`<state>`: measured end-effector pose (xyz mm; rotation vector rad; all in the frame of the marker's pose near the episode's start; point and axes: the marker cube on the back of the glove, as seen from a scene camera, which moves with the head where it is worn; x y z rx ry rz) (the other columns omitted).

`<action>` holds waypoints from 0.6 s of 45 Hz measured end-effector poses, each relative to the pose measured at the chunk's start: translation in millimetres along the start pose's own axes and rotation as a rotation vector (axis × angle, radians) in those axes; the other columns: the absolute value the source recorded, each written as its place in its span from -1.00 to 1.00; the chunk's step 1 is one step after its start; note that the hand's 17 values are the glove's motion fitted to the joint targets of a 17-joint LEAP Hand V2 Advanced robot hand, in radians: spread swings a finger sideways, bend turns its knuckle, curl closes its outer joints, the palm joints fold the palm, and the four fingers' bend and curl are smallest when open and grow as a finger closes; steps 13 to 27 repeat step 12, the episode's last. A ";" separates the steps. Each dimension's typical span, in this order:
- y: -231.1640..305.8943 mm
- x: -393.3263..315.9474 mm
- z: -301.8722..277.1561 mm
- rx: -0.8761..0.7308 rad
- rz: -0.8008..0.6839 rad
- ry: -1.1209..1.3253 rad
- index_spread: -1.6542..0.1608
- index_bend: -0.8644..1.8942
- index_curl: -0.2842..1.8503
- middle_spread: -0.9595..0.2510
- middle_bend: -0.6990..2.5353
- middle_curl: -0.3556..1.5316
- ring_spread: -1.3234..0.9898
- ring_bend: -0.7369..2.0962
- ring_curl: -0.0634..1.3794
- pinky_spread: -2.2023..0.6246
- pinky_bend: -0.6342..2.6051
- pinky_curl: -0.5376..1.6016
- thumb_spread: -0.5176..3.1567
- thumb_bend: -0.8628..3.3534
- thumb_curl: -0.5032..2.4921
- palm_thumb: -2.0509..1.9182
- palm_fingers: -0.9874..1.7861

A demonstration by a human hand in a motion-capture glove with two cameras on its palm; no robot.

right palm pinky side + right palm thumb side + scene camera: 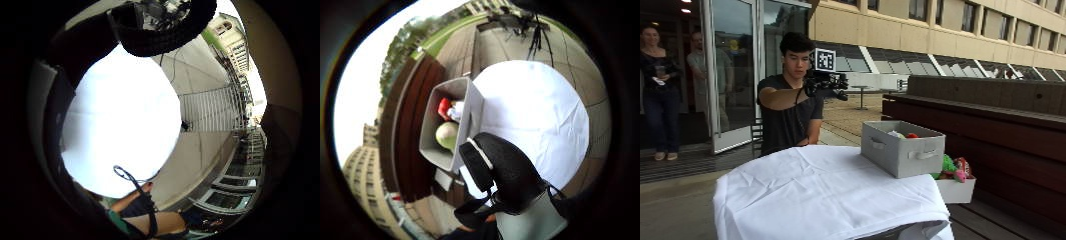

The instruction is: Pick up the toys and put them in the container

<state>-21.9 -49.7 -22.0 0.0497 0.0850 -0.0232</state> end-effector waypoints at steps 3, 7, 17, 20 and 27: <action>7.1 8.7 6.0 -0.017 -0.004 -0.002 0.47 -0.28 -0.51 0.51 -0.46 -0.16 0.12 -0.24 -0.53 0.57 0.10 -0.17 -0.10 -0.62 -0.48 0.00 -0.38; 17.0 15.5 9.2 -0.031 0.013 0.001 0.48 -0.28 -0.51 0.51 -0.46 -0.17 0.12 -0.25 -0.53 0.58 0.09 -0.18 -0.10 -0.62 -0.49 0.00 -0.38; 24.7 23.0 10.6 -0.044 -0.001 0.010 0.47 -0.28 -0.51 0.51 -0.46 -0.18 0.12 -0.26 -0.53 0.58 0.07 -0.19 -0.10 -0.62 -0.50 0.00 -0.37; 24.7 23.0 10.6 -0.044 -0.001 0.010 0.47 -0.28 -0.51 0.51 -0.46 -0.18 0.12 -0.26 -0.53 0.58 0.07 -0.19 -0.10 -0.62 -0.50 0.00 -0.37; 24.7 23.0 10.6 -0.044 -0.001 0.010 0.47 -0.28 -0.51 0.51 -0.46 -0.18 0.12 -0.26 -0.53 0.58 0.07 -0.19 -0.10 -0.62 -0.50 0.00 -0.37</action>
